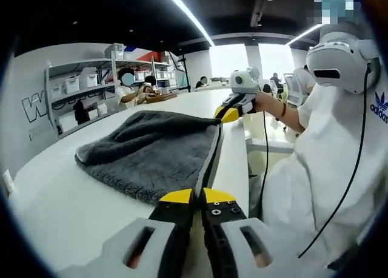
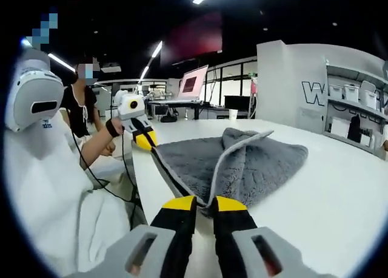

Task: Open the folded towel by lifting each exposed corner and separating the folded layers until the towel lies flat within the target outline without major curled edges

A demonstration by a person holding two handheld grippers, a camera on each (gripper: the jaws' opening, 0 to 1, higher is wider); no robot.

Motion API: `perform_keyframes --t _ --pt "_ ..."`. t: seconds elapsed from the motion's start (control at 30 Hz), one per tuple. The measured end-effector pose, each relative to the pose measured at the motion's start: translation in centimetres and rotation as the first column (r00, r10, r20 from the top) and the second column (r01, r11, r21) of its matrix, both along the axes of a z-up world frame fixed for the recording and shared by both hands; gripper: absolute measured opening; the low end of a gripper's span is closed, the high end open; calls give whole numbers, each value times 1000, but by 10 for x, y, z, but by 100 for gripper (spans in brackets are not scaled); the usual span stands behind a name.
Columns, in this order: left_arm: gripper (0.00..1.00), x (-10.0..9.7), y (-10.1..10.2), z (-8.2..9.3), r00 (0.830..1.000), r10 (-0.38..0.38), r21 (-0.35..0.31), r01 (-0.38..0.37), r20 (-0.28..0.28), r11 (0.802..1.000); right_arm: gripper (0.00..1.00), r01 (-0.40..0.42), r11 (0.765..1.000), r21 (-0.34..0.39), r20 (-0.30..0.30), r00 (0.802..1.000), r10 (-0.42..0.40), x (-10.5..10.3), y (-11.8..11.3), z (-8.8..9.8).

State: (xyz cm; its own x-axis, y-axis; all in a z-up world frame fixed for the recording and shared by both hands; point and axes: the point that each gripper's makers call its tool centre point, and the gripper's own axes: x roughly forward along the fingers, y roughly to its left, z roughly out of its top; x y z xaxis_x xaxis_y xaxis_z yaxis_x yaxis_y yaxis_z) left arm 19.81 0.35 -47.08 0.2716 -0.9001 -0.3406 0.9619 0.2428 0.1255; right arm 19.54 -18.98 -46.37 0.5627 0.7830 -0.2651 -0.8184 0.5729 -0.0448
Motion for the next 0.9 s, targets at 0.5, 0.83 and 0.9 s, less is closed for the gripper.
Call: perform_keyframes --t 0.5,0.83,0.9 --pt "6 -5 1 22 999 -6 -59 8 39 998 13 35 999 -21 83 996 -33 8 2 14" --pt "13 11 4 30 997 72 -128 -69 17 989 14 98 992 76 129 986 -108 21 6 35" --pt "15 17 7 33 995 100 -156 -100 -9 983 15 102 990 99 122 986 -113 22 5 38"
